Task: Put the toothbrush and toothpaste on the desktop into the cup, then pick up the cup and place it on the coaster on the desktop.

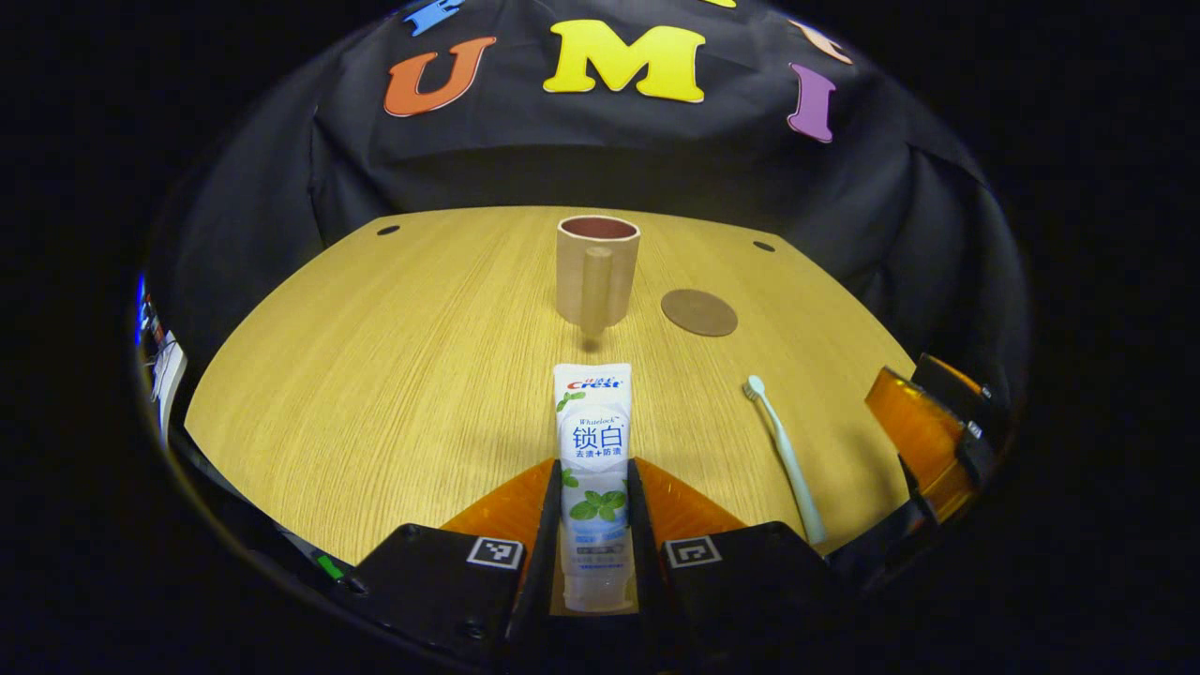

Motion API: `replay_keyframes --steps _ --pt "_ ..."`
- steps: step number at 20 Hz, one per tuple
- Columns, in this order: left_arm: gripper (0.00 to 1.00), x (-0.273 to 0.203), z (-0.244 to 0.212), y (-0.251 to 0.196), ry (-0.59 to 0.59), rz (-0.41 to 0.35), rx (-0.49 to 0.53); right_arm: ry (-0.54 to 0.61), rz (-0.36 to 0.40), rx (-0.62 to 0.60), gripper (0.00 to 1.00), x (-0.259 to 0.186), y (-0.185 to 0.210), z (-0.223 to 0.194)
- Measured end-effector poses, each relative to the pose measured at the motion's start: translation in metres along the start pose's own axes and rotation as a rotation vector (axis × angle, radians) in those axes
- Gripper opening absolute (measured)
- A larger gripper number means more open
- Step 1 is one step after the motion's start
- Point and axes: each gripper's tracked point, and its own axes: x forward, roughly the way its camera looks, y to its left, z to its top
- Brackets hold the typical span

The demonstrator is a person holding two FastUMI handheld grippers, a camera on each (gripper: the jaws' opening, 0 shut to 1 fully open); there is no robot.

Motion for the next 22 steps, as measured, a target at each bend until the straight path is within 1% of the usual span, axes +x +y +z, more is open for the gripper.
replay_keyframes --steps 1,4,5,6,7,11,13,15,16,17,19,22 --pt "0.41 -0.008 0.009 0.001 -0.029 0.004 0.001 0.016 0.008 0.003 0.96 0.004 0.004 -0.004" --pt "0.41 -0.022 0.039 0.009 -0.127 0.023 0.012 0.069 0.026 0.010 0.95 0.016 0.019 -0.017" --pt "0.41 -0.025 0.050 0.010 -0.157 0.023 0.013 0.091 0.020 0.007 0.95 0.021 0.023 -0.023" --pt "0.46 -0.032 0.059 0.010 -0.183 0.021 0.010 0.112 0.013 0.002 0.95 0.026 0.025 -0.029" --pt "0.40 -0.037 0.059 0.009 -0.200 0.019 0.005 0.133 0.003 -0.006 0.95 0.031 0.027 -0.035" --pt "0.41 -0.047 0.081 0.021 -0.270 0.044 -0.003 0.173 -0.046 -0.039 0.95 0.045 0.032 -0.047" --pt "0.41 -0.048 0.089 0.021 -0.297 0.033 -0.011 0.186 -0.074 -0.054 0.95 0.052 0.032 -0.049" --pt "0.40 -0.049 0.096 0.021 -0.314 0.019 -0.015 0.208 -0.093 -0.046 0.87 0.058 0.034 -0.055" --pt "0.41 -0.050 0.098 0.023 -0.322 0.019 -0.013 0.223 -0.093 -0.039 0.75 0.061 0.036 -0.058" --pt "0.40 -0.049 0.100 0.025 -0.330 0.022 -0.011 0.237 -0.096 -0.037 0.73 0.065 0.038 -0.063" --pt "0.41 -0.046 0.101 0.031 -0.333 0.029 -0.015 0.263 -0.118 -0.041 0.62 0.069 0.037 -0.069" --pt "0.40 -0.046 0.106 0.035 -0.340 0.027 -0.027 0.290 -0.091 0.018 0.31 0.073 0.042 -0.072"
